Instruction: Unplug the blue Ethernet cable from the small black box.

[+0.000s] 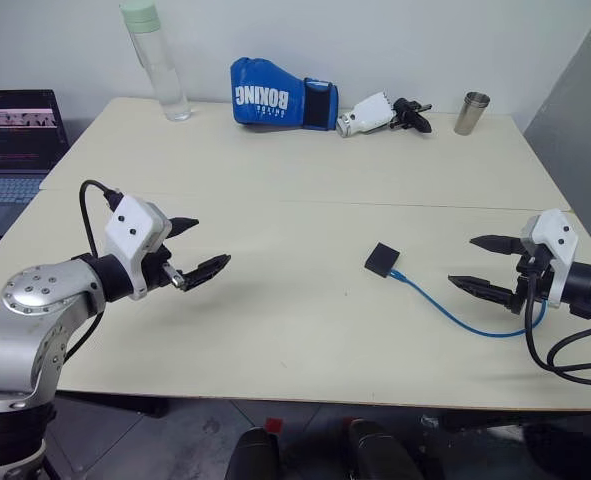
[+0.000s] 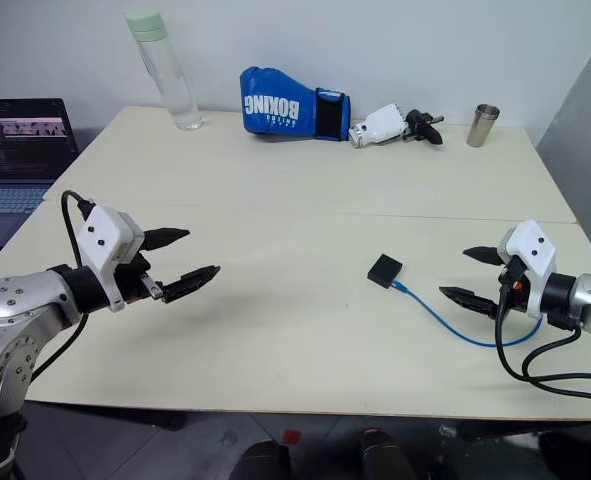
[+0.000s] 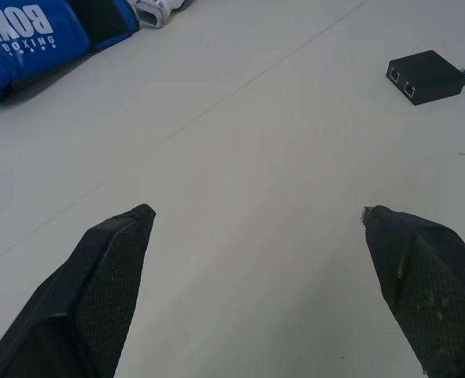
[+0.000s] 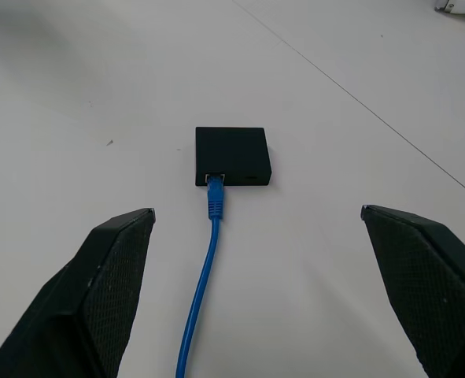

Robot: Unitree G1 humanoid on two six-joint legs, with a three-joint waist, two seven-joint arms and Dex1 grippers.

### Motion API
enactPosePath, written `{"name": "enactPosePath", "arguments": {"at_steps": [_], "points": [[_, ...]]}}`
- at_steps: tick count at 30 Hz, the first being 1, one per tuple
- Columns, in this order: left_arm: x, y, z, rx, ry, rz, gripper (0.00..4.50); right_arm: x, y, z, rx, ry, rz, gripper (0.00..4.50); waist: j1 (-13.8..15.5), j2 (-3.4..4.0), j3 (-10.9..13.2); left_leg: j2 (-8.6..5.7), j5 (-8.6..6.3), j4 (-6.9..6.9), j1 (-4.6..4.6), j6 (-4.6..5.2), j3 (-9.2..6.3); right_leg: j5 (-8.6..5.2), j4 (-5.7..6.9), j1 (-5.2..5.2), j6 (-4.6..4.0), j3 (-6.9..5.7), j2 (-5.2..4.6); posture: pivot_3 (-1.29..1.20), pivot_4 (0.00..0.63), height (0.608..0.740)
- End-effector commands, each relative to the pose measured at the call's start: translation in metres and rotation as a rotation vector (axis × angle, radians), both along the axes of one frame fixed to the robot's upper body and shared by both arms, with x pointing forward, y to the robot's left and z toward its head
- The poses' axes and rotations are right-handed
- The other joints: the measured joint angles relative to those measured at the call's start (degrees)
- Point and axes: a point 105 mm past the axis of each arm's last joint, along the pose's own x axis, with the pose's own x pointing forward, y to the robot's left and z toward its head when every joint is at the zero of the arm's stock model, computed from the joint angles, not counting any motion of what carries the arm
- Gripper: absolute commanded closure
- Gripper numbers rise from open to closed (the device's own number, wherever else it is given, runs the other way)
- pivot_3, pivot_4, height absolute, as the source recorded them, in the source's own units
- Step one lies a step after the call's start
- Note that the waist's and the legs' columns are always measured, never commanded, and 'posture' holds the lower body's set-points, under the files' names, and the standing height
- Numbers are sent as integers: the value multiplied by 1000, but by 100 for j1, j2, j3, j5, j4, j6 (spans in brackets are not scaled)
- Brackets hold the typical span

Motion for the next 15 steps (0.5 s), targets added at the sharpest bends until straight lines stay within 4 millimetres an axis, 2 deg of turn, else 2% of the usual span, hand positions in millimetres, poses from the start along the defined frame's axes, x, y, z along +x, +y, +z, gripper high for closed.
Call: {"name": "enactPosePath", "arguments": {"at_steps": [1,15], "points": [[0,-5,13,-26,-28,-32,0,-3,0,16,-16,-57,-1,46,1,0,0,0,0,0,0,0,0,0,0,0,0,0,0,0,150,740],[-5,-19,12,3,-21,-94,0,-1,11,15,-13,-63,12,46,0,0,0,0,0,1,-1,0,0,0,0,0,0,1,0,0,150,740]]}}
